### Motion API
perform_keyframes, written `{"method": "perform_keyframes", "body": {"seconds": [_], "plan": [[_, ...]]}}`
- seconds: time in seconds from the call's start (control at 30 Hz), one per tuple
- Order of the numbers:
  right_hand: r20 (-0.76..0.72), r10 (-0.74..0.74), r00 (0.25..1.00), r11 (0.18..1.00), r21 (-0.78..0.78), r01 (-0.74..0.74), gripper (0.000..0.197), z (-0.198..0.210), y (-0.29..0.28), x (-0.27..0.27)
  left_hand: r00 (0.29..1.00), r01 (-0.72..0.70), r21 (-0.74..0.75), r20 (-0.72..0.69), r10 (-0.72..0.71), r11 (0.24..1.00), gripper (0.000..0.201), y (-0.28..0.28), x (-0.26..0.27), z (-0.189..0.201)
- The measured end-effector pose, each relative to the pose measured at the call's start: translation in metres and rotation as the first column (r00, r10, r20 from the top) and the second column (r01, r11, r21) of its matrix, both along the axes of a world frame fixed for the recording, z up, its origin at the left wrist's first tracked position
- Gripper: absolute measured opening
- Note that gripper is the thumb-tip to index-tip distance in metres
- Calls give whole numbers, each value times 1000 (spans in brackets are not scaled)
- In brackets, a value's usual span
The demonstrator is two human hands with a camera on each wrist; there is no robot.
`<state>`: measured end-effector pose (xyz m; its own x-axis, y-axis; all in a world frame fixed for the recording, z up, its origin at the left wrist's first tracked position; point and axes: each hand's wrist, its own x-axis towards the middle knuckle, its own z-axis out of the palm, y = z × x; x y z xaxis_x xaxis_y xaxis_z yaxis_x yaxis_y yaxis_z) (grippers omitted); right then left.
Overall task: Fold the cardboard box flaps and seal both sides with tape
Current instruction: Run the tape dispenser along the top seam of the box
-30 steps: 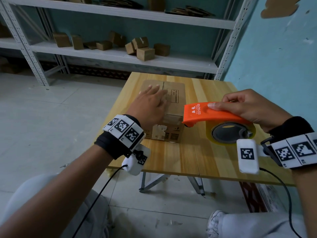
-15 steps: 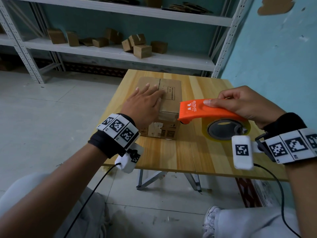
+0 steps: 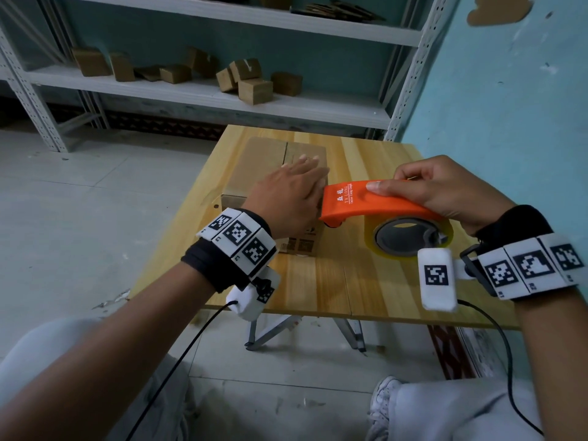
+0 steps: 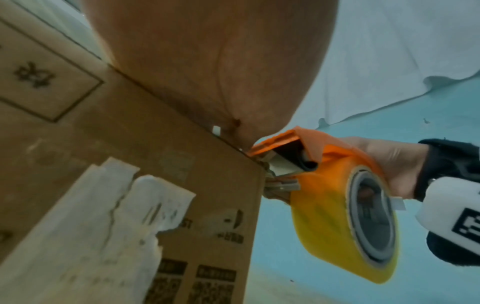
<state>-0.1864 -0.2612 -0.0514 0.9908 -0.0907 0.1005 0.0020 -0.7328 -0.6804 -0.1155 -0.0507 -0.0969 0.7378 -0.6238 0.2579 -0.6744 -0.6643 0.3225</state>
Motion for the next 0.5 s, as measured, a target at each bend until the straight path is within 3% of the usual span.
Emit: {"method": "perform_keyframes", "body": {"seconds": [0.13,0.37,0.5], "plan": [[4,0,1000,1000,2,0,45,-1,-2,-1,1000,10,40,-13,-10,999,36,1,1,0],[5,4,1000,1000,-10,-4,58,-1,-1,0,998,10,126,64,-18,992,47,2,4,-8],[-6,3,1000,1000,2,-3,52,-1,0,0,995,15,187,98,-33,982,50,5,9,-13]]}}
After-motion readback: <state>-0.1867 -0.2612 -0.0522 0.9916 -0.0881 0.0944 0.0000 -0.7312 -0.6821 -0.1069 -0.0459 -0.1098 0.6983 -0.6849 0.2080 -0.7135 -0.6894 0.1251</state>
